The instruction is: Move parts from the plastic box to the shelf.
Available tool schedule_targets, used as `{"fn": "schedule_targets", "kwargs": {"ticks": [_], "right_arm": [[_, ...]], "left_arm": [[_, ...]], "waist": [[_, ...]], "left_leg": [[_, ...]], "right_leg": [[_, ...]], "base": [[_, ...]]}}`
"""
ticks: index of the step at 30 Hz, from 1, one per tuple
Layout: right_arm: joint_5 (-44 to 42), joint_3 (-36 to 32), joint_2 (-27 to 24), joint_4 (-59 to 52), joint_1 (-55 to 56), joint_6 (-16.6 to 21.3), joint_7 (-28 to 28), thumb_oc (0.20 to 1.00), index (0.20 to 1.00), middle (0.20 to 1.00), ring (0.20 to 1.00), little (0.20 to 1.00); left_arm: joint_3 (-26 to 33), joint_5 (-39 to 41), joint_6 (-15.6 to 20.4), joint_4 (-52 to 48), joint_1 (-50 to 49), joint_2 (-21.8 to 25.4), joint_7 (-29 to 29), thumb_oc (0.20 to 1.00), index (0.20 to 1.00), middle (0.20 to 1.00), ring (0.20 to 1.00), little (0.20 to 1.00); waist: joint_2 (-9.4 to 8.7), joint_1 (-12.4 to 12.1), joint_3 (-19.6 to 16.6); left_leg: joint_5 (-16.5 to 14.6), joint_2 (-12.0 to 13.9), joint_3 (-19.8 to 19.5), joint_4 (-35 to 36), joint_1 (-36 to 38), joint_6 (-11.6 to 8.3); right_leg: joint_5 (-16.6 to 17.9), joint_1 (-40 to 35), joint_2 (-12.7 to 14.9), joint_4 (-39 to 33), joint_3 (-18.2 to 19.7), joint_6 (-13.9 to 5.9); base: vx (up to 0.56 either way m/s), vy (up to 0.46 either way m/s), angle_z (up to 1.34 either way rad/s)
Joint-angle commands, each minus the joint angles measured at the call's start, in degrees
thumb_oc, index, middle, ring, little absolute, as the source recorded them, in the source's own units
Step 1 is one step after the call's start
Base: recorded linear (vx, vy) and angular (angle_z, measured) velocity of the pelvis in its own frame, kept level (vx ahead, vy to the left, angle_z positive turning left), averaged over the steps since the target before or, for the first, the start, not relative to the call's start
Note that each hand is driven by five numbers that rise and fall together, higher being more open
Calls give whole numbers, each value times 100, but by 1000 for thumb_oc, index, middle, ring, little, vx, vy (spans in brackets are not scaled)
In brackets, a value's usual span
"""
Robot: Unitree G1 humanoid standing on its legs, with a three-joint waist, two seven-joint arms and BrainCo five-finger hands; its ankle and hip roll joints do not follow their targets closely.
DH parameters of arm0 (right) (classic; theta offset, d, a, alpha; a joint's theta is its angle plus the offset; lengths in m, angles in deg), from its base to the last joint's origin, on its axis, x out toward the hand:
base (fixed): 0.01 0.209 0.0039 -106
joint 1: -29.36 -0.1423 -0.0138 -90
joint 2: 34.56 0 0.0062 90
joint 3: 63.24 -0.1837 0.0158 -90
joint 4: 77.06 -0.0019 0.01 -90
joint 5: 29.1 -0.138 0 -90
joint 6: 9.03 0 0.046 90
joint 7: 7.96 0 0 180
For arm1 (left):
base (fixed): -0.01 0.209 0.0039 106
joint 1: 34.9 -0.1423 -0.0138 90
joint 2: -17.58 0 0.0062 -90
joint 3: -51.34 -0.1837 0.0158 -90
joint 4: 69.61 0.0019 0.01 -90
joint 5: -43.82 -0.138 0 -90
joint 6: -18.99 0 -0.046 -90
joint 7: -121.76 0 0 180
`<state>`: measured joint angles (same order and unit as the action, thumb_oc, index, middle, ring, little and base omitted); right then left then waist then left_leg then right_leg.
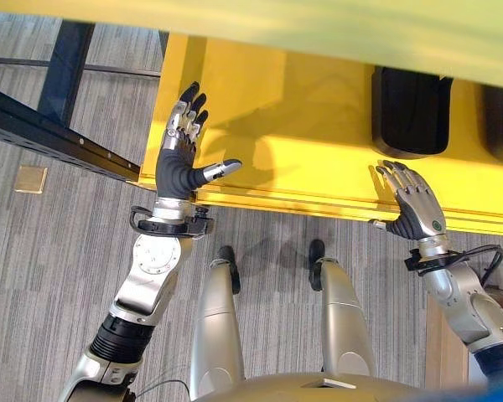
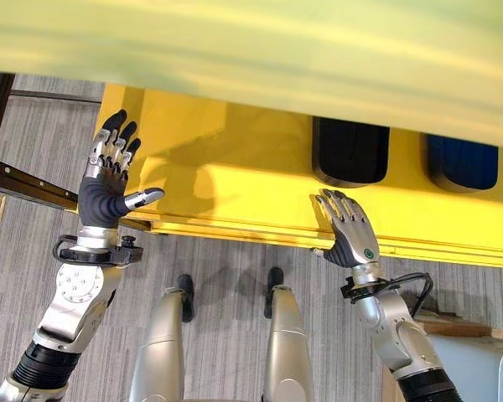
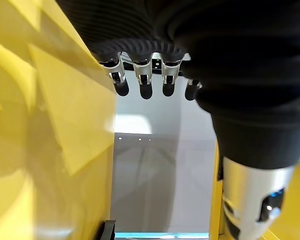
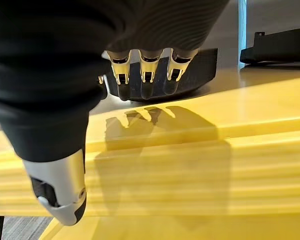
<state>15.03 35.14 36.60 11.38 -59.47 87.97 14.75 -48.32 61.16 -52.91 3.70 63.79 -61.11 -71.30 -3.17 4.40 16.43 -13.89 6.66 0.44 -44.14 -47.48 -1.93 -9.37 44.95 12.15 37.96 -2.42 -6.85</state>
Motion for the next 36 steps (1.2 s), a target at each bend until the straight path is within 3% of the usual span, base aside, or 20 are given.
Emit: {"fn": "schedule_targets", "kwargs": {"ticks": [1, 36], "right_arm": [[-10, 28, -151, 12, -149, -53, 188, 1000, 1000, 1000, 1000, 1000], [-71, -245, -153, 616, -85, -253, 322, 1000, 1000, 1000, 1000, 1000]], "left_arm": [[-60, -126, 279, -116, 266, -112, -78, 1000, 1000, 1000, 1000, 1000], [72, -24, 271, -110, 184, -144, -2, 1000, 1000, 1000, 1000, 1000]], "waist": [[78, -113, -149], [59, -113, -135]], "left_leg": [[244, -52, -54, 263, -108, 76], [232, -53, -64, 254, -139, 87]], "right_leg": [[104, -113, -91, 174, -390, 143], [69, -9, -76, 279, -378, 139]], "base": [[0, 0, 0], [0, 0, 0]]}}
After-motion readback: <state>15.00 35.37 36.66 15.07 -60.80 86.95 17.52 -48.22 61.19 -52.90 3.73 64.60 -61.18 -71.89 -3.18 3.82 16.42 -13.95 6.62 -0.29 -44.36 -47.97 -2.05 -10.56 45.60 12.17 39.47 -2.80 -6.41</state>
